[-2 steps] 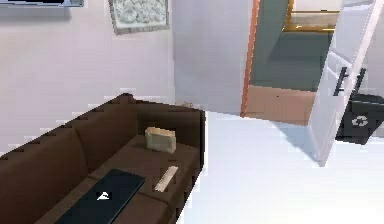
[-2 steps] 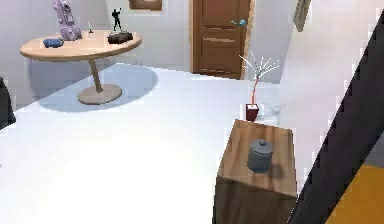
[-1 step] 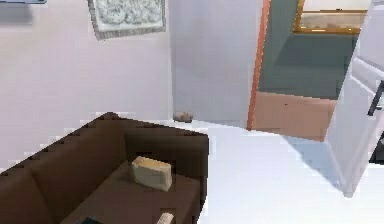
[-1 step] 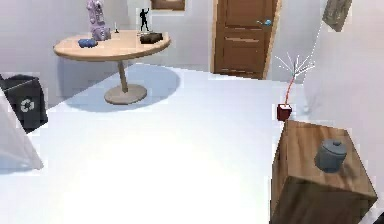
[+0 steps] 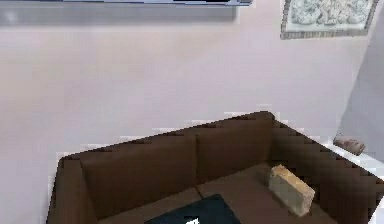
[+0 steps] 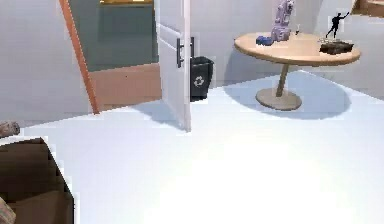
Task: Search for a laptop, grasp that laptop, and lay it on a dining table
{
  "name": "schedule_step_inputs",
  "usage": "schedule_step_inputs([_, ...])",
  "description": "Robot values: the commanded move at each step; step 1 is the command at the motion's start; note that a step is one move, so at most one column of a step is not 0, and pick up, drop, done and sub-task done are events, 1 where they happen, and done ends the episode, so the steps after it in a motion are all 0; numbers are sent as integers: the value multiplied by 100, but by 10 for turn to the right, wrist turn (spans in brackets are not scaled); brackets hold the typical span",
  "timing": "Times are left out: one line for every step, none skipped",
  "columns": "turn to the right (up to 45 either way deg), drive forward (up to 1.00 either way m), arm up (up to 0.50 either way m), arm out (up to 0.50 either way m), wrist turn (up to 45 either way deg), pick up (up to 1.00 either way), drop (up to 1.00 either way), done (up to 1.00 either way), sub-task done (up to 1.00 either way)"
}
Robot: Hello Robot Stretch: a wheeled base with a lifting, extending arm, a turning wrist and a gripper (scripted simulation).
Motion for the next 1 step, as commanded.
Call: schedule_step_inputs([-450, 0, 0, 0, 0, 0, 0, 0, 0])
